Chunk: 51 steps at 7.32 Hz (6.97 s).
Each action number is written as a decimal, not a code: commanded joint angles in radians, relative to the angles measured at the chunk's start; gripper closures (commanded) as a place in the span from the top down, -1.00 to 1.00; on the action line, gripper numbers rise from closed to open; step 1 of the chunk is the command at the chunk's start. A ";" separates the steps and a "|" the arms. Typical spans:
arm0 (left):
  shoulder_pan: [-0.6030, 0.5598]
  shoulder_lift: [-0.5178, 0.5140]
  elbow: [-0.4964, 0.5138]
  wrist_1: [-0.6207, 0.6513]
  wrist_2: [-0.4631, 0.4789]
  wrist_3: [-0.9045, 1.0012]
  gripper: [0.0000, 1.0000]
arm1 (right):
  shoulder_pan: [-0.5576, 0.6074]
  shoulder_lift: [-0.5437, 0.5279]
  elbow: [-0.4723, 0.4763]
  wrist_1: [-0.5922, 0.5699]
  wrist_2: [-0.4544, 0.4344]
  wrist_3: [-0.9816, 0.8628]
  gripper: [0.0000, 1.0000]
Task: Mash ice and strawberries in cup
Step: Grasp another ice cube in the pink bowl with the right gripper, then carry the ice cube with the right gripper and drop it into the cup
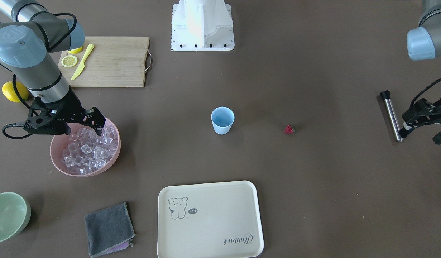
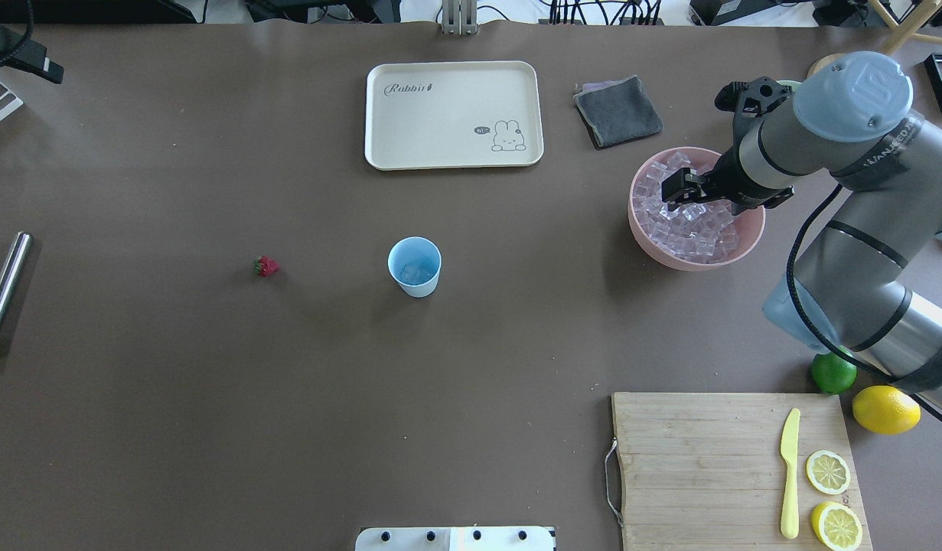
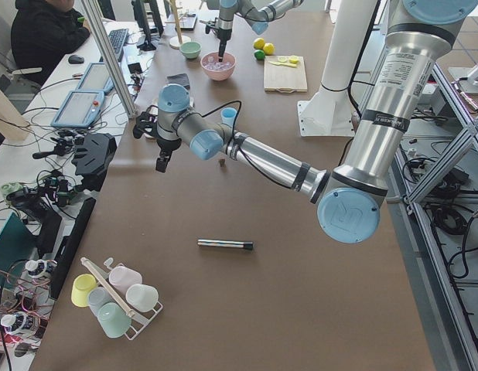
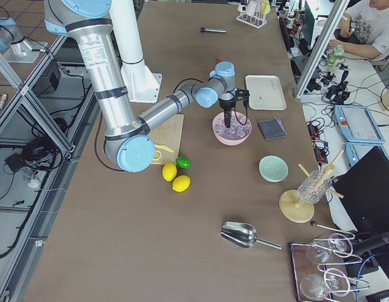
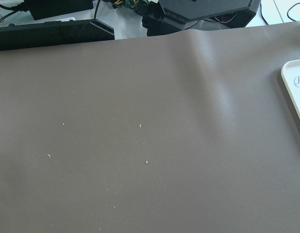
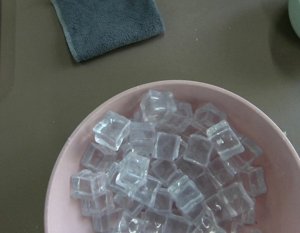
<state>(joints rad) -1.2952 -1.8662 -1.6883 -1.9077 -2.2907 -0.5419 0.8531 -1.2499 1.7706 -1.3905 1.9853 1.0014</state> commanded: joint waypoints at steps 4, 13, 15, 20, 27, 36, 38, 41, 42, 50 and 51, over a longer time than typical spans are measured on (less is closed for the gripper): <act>0.004 0.001 -0.008 -0.001 0.000 -0.004 0.96 | -0.008 0.050 -0.155 0.123 -0.032 -0.003 0.95; 0.004 0.002 -0.005 -0.002 0.000 0.002 0.96 | -0.045 0.056 -0.162 0.130 -0.071 0.014 -0.18; 0.005 0.010 -0.008 -0.002 0.000 0.002 0.96 | -0.045 0.057 -0.162 0.131 -0.072 0.017 -0.33; 0.008 0.022 0.004 -0.033 0.000 0.003 0.96 | -0.029 0.056 -0.106 0.117 -0.049 0.020 -0.88; 0.010 0.027 0.001 -0.033 0.000 0.002 0.96 | -0.026 0.056 -0.128 0.093 -0.023 0.020 0.26; 0.008 0.027 -0.008 -0.033 0.002 -0.001 0.96 | -0.054 0.055 -0.126 0.094 -0.051 0.054 0.29; 0.008 0.027 -0.007 -0.033 0.000 0.000 0.96 | -0.063 0.055 -0.128 0.094 -0.057 0.054 0.29; 0.010 0.038 -0.007 -0.056 0.002 -0.004 0.96 | -0.063 0.050 -0.125 0.094 -0.059 0.054 -0.63; 0.010 0.038 -0.005 -0.056 0.002 -0.003 0.96 | -0.063 0.049 -0.122 0.094 -0.059 0.055 -0.69; 0.042 0.047 -0.021 -0.083 -0.001 -0.016 0.96 | -0.170 0.446 -0.017 -0.308 -0.082 0.390 -1.00; 0.071 0.048 -0.019 -0.115 0.002 -0.068 0.96 | -0.242 0.492 -0.023 -0.306 -0.161 0.466 -1.00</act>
<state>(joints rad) -1.2535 -1.8195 -1.7077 -1.9905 -2.2905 -0.5697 0.7009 -0.8280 1.7533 -1.6866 1.9167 1.3586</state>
